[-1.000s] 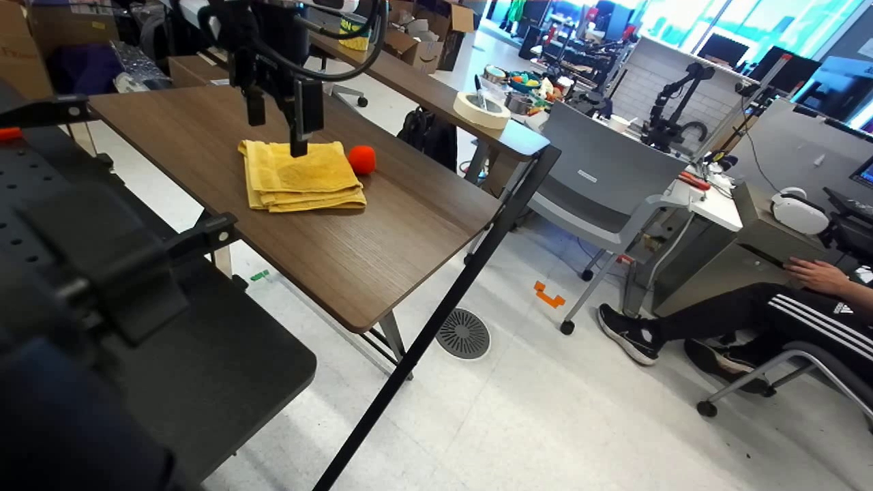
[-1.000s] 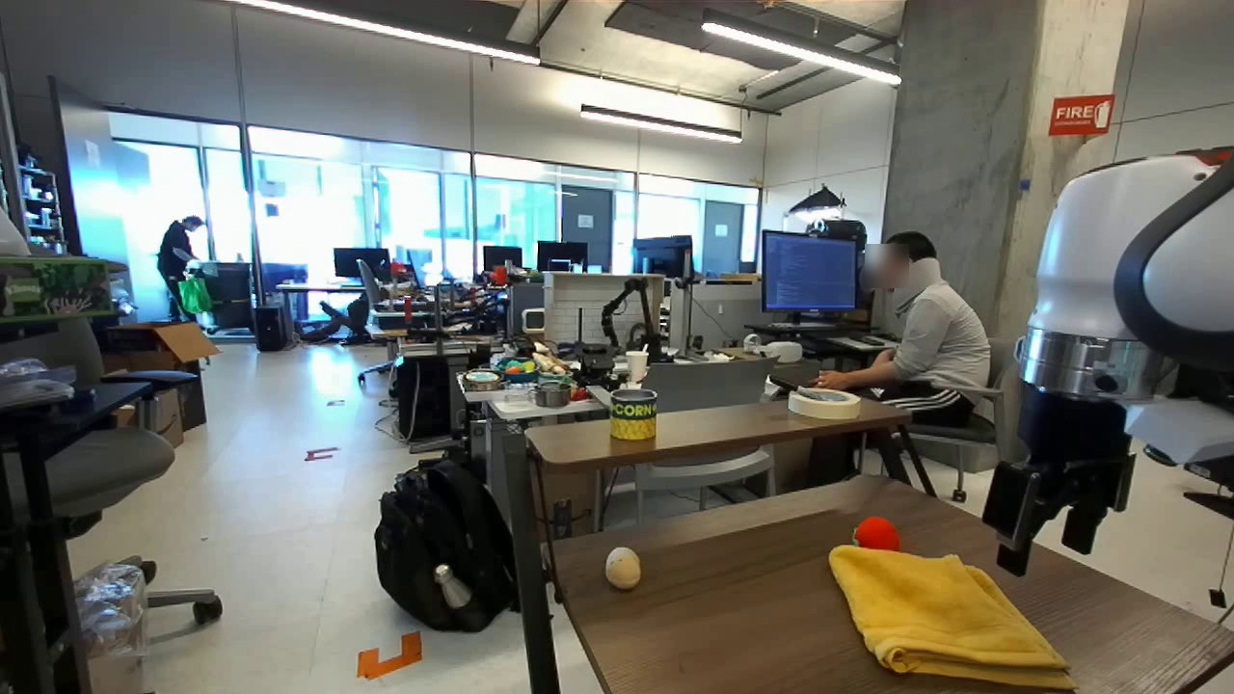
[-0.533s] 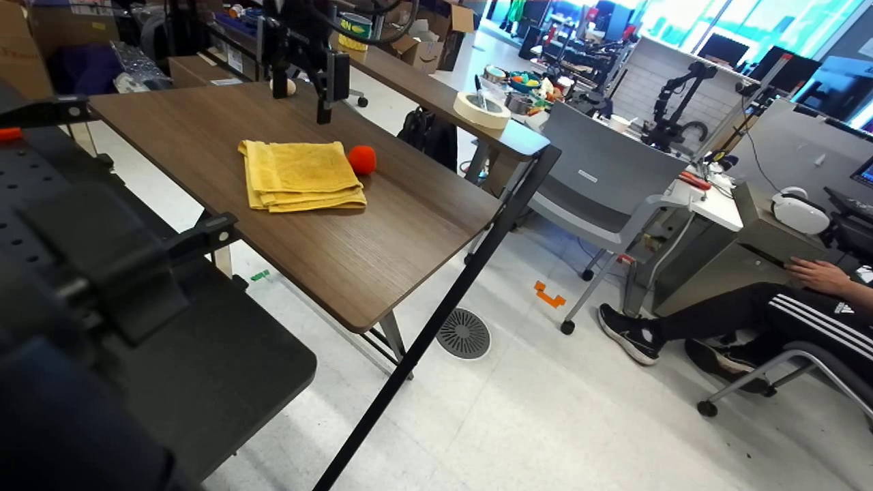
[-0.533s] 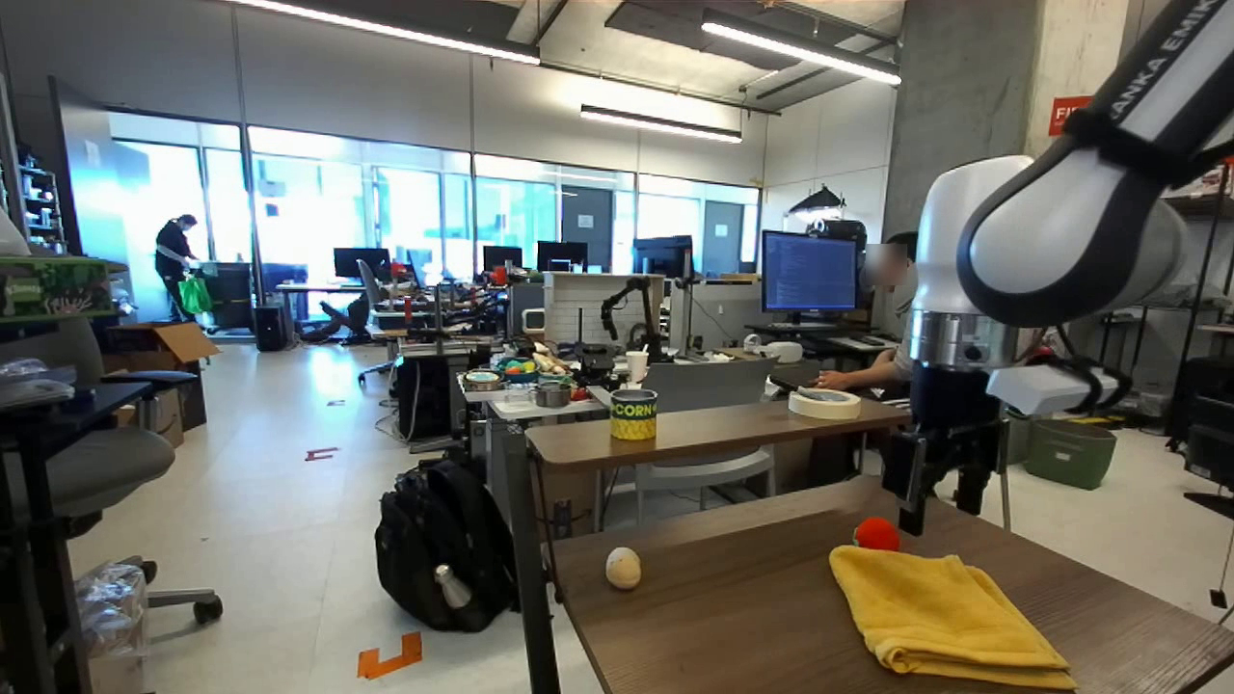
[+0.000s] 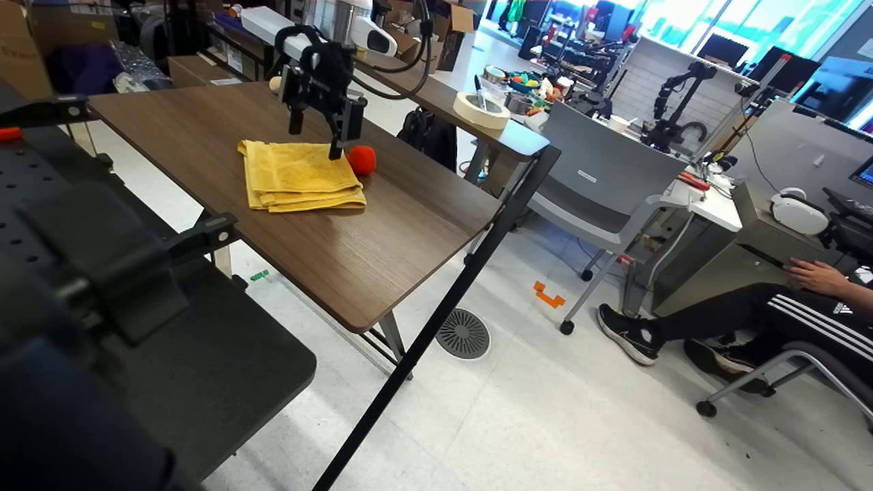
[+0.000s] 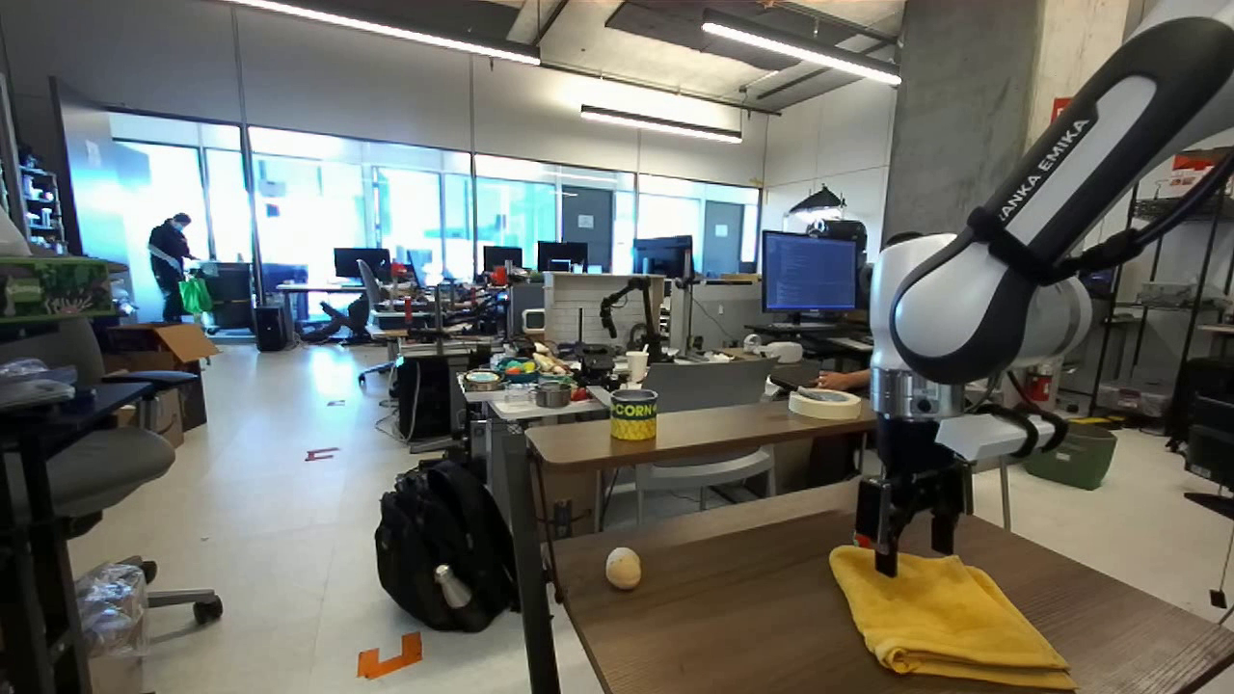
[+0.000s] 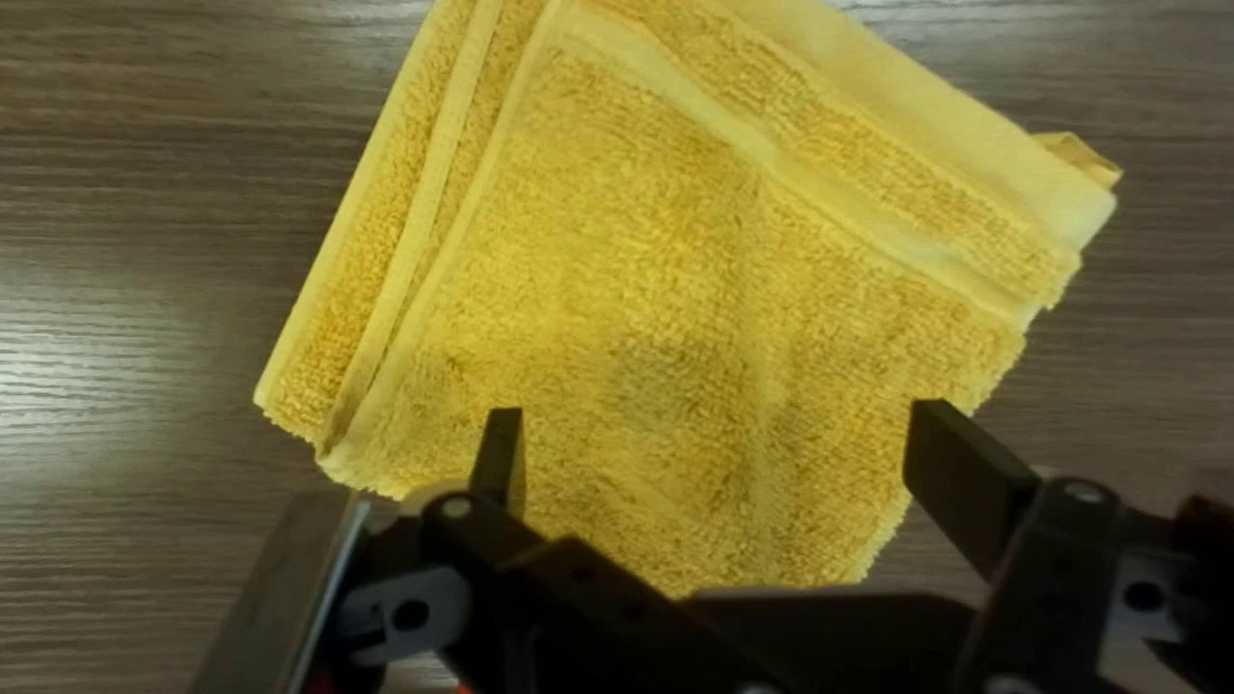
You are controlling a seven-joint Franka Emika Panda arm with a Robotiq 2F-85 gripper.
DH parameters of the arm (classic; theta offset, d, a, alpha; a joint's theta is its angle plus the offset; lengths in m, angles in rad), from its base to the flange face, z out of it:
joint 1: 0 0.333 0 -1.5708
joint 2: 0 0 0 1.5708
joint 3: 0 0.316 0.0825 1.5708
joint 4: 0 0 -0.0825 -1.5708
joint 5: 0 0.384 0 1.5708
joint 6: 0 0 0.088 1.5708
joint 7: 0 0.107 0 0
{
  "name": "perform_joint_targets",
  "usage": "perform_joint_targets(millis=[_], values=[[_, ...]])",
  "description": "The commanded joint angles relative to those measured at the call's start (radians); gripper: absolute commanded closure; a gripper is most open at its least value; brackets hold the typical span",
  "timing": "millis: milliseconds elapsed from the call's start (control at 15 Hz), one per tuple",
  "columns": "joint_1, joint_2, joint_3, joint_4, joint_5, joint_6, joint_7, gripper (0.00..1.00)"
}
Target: Wipe the table
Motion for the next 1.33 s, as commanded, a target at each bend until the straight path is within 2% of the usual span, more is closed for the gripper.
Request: perform_joint_targets(millis=[0, 200, 333, 467, 533, 867, 1267], values=[[0.011, 0.002, -0.012, -0.013, 0.0, 0.01, 0.0, 0.0], [0.036, 0.05, -0.021, -0.004, -0.006, 0.043, 0.034, 0.0], [0.049, 0.082, -0.022, -0.012, -0.008, 0.123, 0.043, 0.0], [0.052, 0.117, -0.018, -0.019, 0.009, 0.261, 0.058, 0.0], [0.041, 0.09, -0.011, -0.013, 0.01, 0.166, 0.031, 0.0], [0.044, 0.102, -0.015, -0.004, 0.015, 0.18, 0.043, 0.0], [-0.015, 0.287, -0.054, 0.175, 0.13, 0.042, 0.151, 0.0]])
